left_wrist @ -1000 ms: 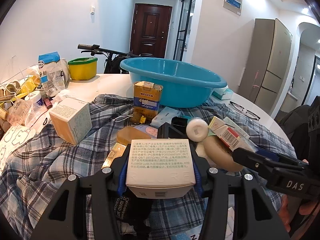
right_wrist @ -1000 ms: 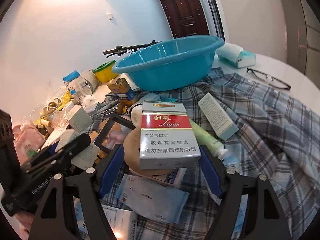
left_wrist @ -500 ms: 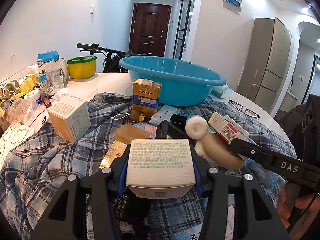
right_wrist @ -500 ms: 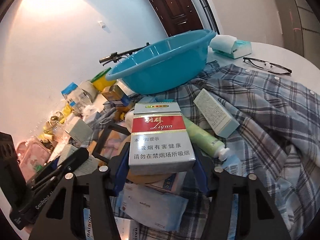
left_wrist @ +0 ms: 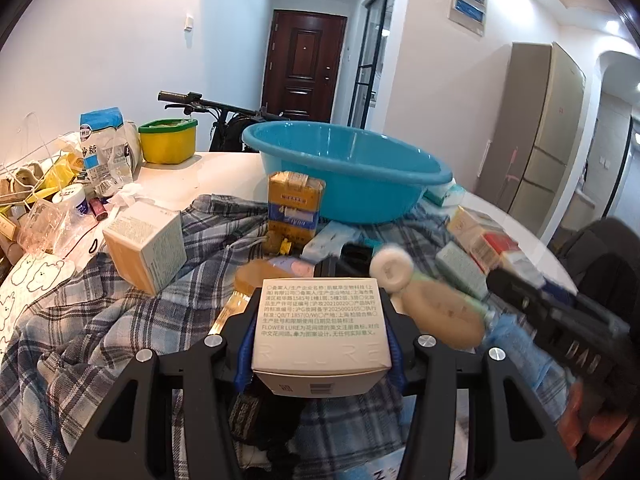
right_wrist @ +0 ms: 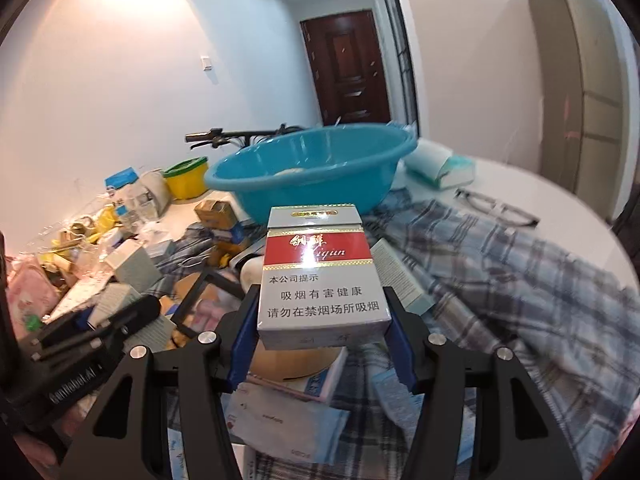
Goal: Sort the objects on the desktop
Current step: 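Lift both boxes and carry them toward the turquoise basin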
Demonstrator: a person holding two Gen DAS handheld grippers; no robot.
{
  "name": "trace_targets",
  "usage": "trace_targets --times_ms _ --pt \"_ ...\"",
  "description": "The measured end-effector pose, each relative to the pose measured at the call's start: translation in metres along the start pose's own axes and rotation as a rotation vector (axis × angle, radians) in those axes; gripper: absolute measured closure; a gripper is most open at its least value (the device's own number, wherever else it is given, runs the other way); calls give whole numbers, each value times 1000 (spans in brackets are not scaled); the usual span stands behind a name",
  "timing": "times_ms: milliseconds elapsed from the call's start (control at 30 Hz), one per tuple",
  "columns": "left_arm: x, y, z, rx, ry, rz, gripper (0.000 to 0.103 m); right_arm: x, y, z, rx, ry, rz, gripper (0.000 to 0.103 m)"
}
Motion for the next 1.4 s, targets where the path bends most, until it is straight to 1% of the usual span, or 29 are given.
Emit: trace_targets --times_ms 33,100,200,300,367,467,567,700,867,1000,1100,1167,1300,1333,1400 --pt "1 -6 4 24 -16 -13 49 -1 -3 1 15 4 -19 47" --pt "6 -17 12 66 -15 -16 49 -3 -10 2 52 6 -35 47" --pt "16 -35 21 142 21 30 49 -11 -21 7 88 -28 -47 47" --pt "20 -46 28 183 31 63 49 -15 -35 11 138 -49 -81 47" --pt "20 -51 32 197 15 75 49 -15 -43 14 166 -52 -87 47" --pt "21 -60 38 213 6 47 49 -13 -54 20 200 -41 -72 47" --pt "24 -70 42 239 17 49 49 -13 -63 27 230 -45 -70 47" --pt "31 -77 45 256 40 49 49 -14 -75 36 273 -43 -65 47" --pt "31 -82 49 266 44 47 49 -15 -85 41 307 -48 -75 47" --pt "32 -92 58 293 43 46 49 -15 -93 49 334 -50 -82 47" --pt "31 -105 70 335 27 62 49 -17 -100 59 364 -52 -84 47" --pt "32 -113 78 358 34 55 49 -20 -106 63 385 -57 -86 47" --pt "36 -129 96 409 52 66 49 -26 -119 76 438 -71 -94 47" --pt "37 -132 102 414 48 65 49 -26 -124 82 460 -62 -102 47" --pt "40 -134 117 411 49 40 49 -25 -131 94 499 -31 -113 47"
Point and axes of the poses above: each gripper's, at about its wrist camera, not at the fingertips, and y roughly the way its jaws point, x to its right, z to its top, the point moved 2 cm from there along y, roughly the way its jaws point, and after that the axes turned 14 degrees about -x, right-handed, at the moved point
